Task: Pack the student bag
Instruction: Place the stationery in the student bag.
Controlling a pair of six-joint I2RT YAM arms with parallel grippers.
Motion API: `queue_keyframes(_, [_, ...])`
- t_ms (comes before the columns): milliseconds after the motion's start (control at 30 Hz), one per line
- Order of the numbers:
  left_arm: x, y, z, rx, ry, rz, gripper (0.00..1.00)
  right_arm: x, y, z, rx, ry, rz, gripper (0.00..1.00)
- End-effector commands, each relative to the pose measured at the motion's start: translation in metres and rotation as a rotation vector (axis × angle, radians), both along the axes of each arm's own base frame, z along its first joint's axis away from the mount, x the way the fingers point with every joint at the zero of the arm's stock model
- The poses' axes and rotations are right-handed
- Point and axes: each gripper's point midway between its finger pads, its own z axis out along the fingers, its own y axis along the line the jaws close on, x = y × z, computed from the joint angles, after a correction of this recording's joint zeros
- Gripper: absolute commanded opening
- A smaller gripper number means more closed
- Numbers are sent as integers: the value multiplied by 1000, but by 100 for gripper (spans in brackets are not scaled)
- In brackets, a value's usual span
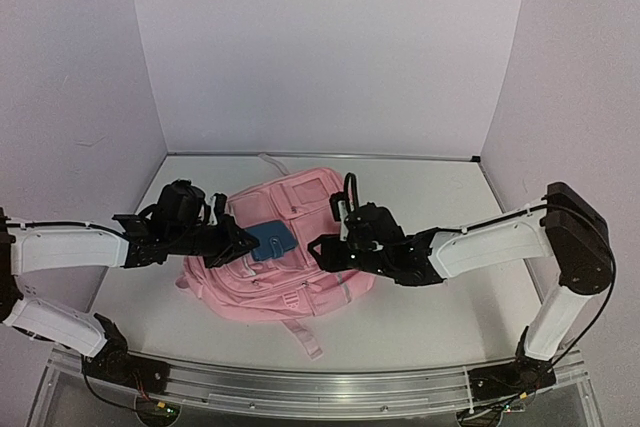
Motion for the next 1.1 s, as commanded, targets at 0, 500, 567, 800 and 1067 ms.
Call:
queue_keyframes(0, [-2,6,-14,78,23,-8,0,13,0,8,-167,-84,-22,47])
queue_keyframes(500, [5,16,-17,171,37,28,0,22,15,-31,-459,-138,-66,55])
queue_keyframes(567, [4,17,-15,168,33,32,0,23,13,-34,-481,-143,-78,56])
queue_keyframes(800, [2,7,-20,150,59,-11,0,33,-1,-45,-577,-166,-167,54])
queue_keyframes(1067, [3,0,-24,154,73,-45,0,36,-11,-3,-443,-188,-283,17])
